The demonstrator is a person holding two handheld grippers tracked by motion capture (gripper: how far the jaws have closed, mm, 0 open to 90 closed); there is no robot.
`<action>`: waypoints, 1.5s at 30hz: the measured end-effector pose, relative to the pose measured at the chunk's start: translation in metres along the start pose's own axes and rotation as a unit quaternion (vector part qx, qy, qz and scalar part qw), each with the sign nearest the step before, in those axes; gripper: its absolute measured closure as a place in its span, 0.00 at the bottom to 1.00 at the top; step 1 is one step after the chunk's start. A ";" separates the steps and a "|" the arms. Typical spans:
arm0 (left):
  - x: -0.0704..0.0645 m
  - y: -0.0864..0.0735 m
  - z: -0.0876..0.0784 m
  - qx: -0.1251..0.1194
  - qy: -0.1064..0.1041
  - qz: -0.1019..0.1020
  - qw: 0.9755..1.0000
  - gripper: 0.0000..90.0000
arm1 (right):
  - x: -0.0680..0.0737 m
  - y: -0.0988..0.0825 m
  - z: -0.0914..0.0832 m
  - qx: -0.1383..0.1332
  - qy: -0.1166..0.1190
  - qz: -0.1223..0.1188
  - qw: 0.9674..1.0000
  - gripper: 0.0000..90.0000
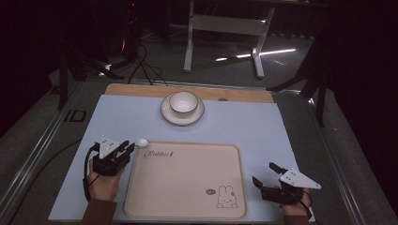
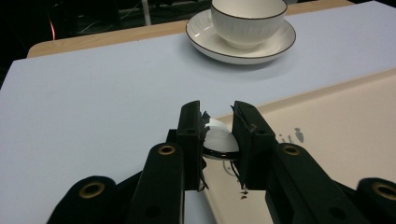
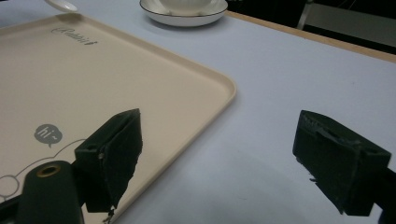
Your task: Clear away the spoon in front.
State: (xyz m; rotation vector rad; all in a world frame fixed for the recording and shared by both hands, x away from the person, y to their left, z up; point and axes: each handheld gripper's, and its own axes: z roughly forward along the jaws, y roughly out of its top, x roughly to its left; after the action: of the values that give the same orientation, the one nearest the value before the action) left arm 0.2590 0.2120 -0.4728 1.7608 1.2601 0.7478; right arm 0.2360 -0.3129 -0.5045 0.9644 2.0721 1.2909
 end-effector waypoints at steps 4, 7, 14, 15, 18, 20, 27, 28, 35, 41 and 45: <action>-0.002 -0.005 -0.002 0.003 0.001 0.000 1.000 0.82 | 0.000 0.000 -0.001 -0.002 -0.001 0.000 1.000 0.17; -0.004 -0.008 -0.003 0.006 0.003 0.004 1.000 0.82 | 0.000 0.000 -0.001 -0.001 -0.001 0.000 1.000 0.17; -0.006 -0.013 -0.003 0.013 -0.002 0.004 1.000 0.82 | 0.001 -0.001 -0.001 0.001 -0.001 -0.002 1.000 0.17; -0.006 -0.013 -0.003 0.014 -0.003 0.004 1.000 0.82 | 0.001 -0.001 -0.001 0.001 -0.001 -0.002 1.000 0.17; -0.009 -0.017 -0.002 0.021 -0.004 0.002 1.000 0.82 | 0.000 -0.001 -0.001 0.001 -0.001 -0.002 1.000 0.17; -0.010 -0.022 -0.004 0.026 -0.002 -0.005 1.000 0.82 | 0.000 -0.001 -0.001 0.001 -0.001 -0.002 1.000 0.17; -0.018 -0.040 -0.007 0.059 -0.002 -0.012 0.998 0.80 | 0.001 -0.001 -0.001 0.001 -0.001 -0.002 1.000 0.17; -0.019 -0.041 -0.006 0.063 -0.002 -0.012 0.998 0.80 | 0.001 -0.001 -0.001 0.002 -0.001 -0.002 1.000 0.17; -0.028 -0.049 -0.002 0.082 -0.023 -0.008 0.996 0.78 | 0.001 -0.001 -0.001 0.001 -0.001 -0.002 1.000 0.17; -0.025 -0.049 0.000 0.078 -0.026 -0.012 0.997 0.72 | 0.001 -0.001 -0.002 0.001 -0.001 -0.002 1.000 0.17; -0.019 -0.045 0.000 0.056 -0.029 0.000 0.998 0.63 | 0.001 -0.001 -0.001 0.002 -0.001 -0.003 1.000 0.17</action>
State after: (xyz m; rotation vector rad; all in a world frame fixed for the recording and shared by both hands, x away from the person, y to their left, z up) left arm 0.2324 0.2008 -0.5119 1.8596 1.2846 0.6317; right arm 0.2344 -0.3128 -0.5047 0.9610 2.0745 1.2822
